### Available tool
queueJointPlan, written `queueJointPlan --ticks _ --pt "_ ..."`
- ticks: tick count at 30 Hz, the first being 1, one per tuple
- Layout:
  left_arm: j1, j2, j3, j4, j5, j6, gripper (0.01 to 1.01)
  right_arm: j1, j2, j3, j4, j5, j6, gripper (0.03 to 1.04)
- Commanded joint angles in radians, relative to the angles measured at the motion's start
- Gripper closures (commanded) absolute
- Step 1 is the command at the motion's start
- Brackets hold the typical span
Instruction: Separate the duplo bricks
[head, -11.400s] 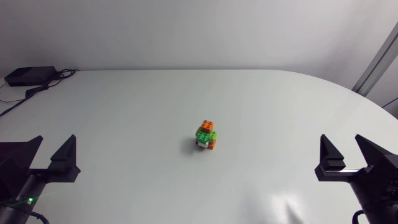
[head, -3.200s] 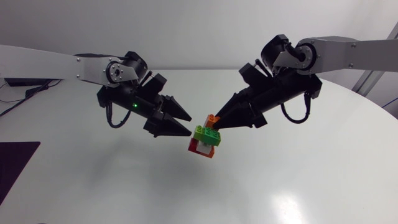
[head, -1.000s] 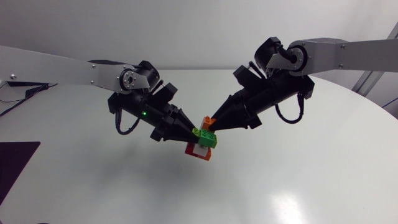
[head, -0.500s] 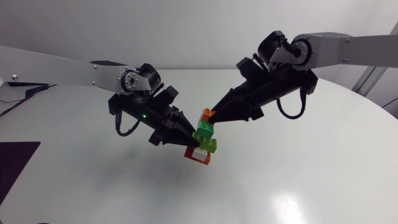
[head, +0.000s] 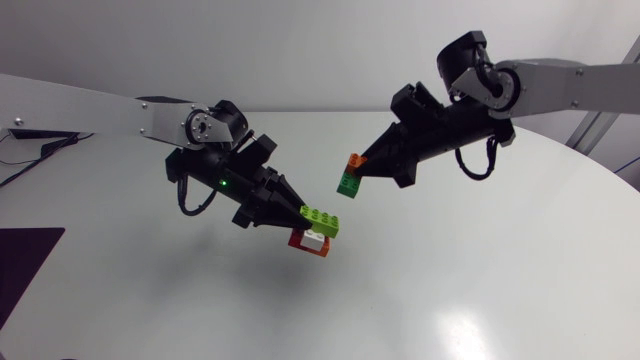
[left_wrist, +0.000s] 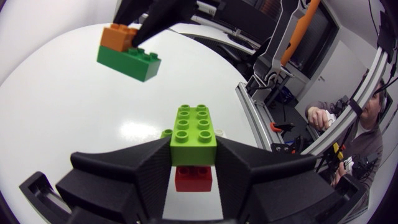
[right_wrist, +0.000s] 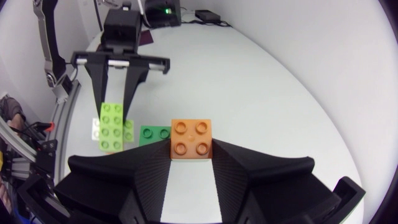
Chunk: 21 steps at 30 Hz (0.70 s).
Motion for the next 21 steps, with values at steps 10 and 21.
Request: queueJointPlan --ticks 10,21 --pt "0.048 -0.033 -0.007 0.201 -0.089 -0.144 0.795 0.003 0.075 -0.138 0.138 0.15 0.021 0.82" --pt "0.056 -0.063 -0.119 0.422 -0.156 -0.262 0.785 0.026 0.188 -0.193 0.235 0.26 0.049 0.82"
